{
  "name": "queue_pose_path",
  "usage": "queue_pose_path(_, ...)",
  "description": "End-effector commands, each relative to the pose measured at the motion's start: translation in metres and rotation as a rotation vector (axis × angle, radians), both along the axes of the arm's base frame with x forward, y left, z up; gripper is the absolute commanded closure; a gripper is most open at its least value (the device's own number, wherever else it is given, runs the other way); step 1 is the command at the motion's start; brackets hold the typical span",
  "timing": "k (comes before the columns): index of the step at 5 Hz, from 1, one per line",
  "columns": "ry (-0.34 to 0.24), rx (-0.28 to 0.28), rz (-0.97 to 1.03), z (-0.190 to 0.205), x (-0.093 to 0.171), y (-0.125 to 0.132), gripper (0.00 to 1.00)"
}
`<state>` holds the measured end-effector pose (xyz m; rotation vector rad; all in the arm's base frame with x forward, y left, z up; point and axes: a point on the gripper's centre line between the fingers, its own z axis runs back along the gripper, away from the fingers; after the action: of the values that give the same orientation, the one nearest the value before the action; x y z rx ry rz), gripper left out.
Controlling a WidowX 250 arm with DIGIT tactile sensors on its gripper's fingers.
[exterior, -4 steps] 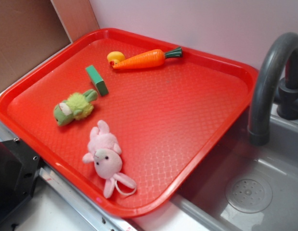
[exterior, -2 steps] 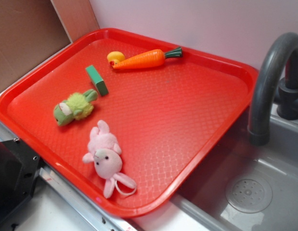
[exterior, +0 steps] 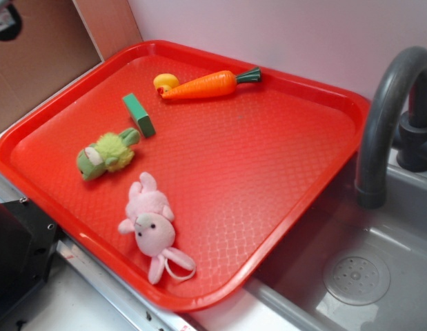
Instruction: Grab the carrot.
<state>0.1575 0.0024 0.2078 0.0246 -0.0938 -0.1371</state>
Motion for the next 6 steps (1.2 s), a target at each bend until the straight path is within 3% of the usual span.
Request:
queue_pose_path(1,-0.100,0.177,-0.135,-0.023,0.054,0.014,0.00)
queue_pose_path(3,-0.193,0.096,-0.195,-0.055,0.111,0.033,0.00)
queue_pose_path(5,-0.177,-0.012,-0.331,-0.099,0.153,0.027,0.00)
queue_pose_path(6,-0.164,-0.019,-0.401,-0.114,0.166,0.019,0.00)
